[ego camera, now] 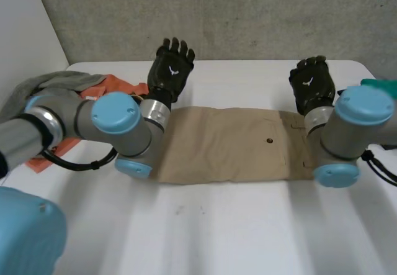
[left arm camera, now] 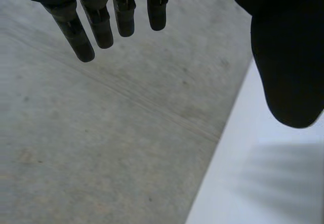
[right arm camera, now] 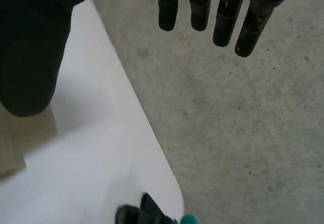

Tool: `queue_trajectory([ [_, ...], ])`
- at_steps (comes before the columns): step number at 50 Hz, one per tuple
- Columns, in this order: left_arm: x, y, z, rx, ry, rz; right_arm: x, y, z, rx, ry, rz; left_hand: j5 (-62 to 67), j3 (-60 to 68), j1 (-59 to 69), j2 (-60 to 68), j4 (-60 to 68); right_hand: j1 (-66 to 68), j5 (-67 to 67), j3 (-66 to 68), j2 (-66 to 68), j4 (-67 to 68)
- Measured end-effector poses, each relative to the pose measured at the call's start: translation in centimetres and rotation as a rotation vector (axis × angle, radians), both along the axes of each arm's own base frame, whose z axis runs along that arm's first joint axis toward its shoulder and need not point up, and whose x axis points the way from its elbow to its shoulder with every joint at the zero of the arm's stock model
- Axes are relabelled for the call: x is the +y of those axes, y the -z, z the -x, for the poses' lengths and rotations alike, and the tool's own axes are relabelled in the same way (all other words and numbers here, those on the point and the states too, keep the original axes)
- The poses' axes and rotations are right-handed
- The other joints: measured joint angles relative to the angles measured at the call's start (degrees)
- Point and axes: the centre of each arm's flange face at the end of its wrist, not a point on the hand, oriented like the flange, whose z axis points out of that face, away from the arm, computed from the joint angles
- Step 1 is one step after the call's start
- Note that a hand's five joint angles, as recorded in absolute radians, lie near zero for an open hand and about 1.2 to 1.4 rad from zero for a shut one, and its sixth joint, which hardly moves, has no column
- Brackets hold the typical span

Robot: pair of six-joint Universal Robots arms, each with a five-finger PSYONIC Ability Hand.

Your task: Fold the laundry.

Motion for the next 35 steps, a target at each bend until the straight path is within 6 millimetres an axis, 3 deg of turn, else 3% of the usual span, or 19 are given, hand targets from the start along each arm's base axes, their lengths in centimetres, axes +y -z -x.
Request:
queue_trajectory([
  [2, 0.9, -1.6, -0.5, 0.036, 0.007, 0.000, 1.4, -2.5, 0.5, -0.105, -0.032, -0.063, 0.00, 0.00, 0.00, 0.00, 0.00, 0.00, 0.00, 0.00, 0.00, 0.00],
  [5, 2.2, -2.9, -1.2, 0.063, 0.013, -0.016, 3.1, -4.5, 1.3, -0.204, -0.064, -0.168, 0.00, 0.00, 0.00, 0.00, 0.00, 0.00, 0.00, 0.00, 0.00, 0.00],
  [10, 4.4, -4.2, -2.6, 0.092, 0.015, -0.062, 5.5, -5.2, 3.1, -0.312, -0.069, -0.392, 0.00, 0.00, 0.00, 0.00, 0.00, 0.00, 0.00, 0.00, 0.00, 0.00],
  [14, 6.7, -4.4, -4.1, 0.123, 0.016, -0.135, 7.2, -3.9, 4.9, -0.356, -0.042, -0.577, 0.00, 0.00, 0.00, 0.00, 0.00, 0.00, 0.00, 0.00, 0.00, 0.00],
  [17, 7.2, -4.3, -4.4, 0.131, 0.018, -0.154, 7.5, -3.6, 5.2, -0.361, -0.038, -0.602, 0.00, 0.00, 0.00, 0.00, 0.00, 0.00, 0.00, 0.02, 0.00, 0.00],
  [19, 8.6, -3.8, -5.2, 0.161, 0.025, -0.213, 8.1, -2.1, 6.0, -0.367, -0.030, -0.649, 0.00, 0.00, 0.00, 0.00, 0.00, 0.24, 0.71, 1.69, 0.36, 0.57],
  [27, 9.8, -2.6, -5.9, 0.191, 0.033, -0.292, 7.9, 0.6, 6.6, -0.359, -0.035, -0.616, 0.00, 0.00, 0.00, 0.00, 0.00, 4.41, 4.89, 6.56, 5.51, 5.48],
  [33, 9.9, -1.8, -6.0, 0.185, 0.030, -0.315, 6.7, 3.7, 6.5, -0.294, -0.038, -0.599, 0.00, 0.00, 0.00, 0.00, 0.00, 11.51, 12.00, 14.53, 13.45, 13.35],
  [35, 9.9, -1.8, -6.0, 0.185, 0.030, -0.315, 6.7, 3.7, 6.5, -0.294, -0.038, -0.599, 0.00, 0.00, 0.00, 0.00, 0.00, 11.51, 12.00, 14.53, 13.45, 13.35],
])
